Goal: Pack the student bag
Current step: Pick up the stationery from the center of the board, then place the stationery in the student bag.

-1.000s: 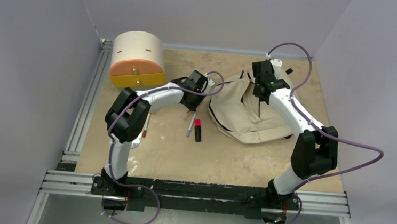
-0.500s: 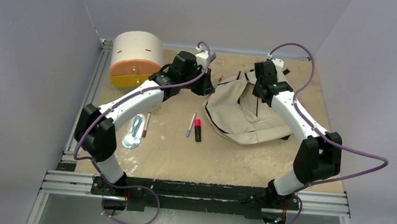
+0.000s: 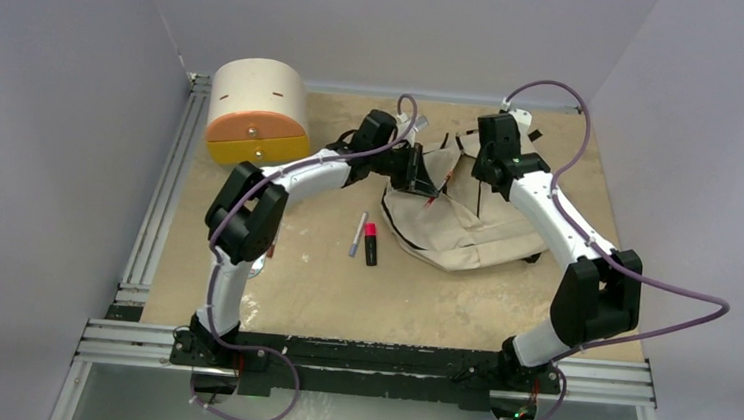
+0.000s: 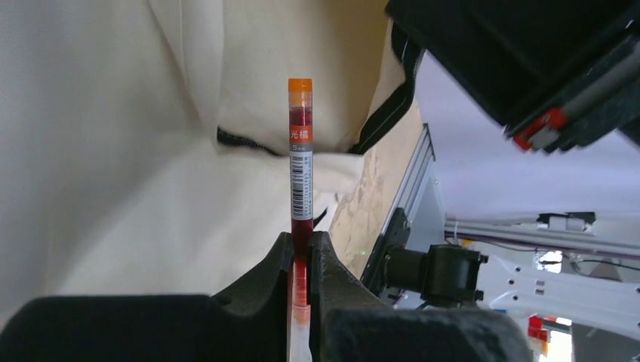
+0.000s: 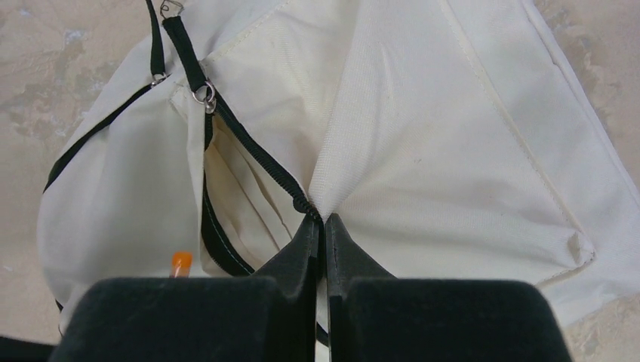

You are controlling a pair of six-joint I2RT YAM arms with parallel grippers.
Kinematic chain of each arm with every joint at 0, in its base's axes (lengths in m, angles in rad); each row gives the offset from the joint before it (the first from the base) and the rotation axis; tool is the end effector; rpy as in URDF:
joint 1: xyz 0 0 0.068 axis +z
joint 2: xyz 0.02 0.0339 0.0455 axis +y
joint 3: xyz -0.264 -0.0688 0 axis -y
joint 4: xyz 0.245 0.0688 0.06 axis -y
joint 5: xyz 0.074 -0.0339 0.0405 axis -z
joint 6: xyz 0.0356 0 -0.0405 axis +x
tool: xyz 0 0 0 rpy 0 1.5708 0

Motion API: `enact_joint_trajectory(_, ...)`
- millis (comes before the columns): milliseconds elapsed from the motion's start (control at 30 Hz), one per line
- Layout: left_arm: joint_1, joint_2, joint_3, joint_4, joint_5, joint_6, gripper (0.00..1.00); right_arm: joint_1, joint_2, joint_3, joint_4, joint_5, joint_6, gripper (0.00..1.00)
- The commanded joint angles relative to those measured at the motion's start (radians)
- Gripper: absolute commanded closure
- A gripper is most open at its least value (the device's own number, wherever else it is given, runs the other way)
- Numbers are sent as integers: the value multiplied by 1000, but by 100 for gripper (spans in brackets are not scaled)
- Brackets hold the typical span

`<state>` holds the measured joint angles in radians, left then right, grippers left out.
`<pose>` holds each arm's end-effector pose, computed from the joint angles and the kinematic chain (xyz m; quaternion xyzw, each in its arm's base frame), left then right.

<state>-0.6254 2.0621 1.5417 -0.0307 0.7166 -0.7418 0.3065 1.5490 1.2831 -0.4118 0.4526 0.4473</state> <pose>0.3697 -0.2958 0.2237 0.1233 0.8260 -0.5260 0.1610 0.3374 0.0905 0.3045 0.1585 0.8700 -0.0333 0.4658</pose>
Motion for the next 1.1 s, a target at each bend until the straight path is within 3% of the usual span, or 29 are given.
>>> enact_joint_trajectory(0, -15, 39, 149, 76, 39, -92, 100, 5, -63, 18, 97, -46, 31, 100)
enact_joint_trajectory(300, -51, 190, 398, -111, -46, -130, 100, 6, -88, -2, 128, -31, 17, 100)
enact_joint_trajectory(733, -53, 129, 272, -99, -94, -141, 100, 6, -104, -13, 152, -24, 15, 100)
enact_joint_trajectory(1067, -53, 259, 485, -107, -100, -214, 100, 7, -102, -30, 175, -111, -25, 100)
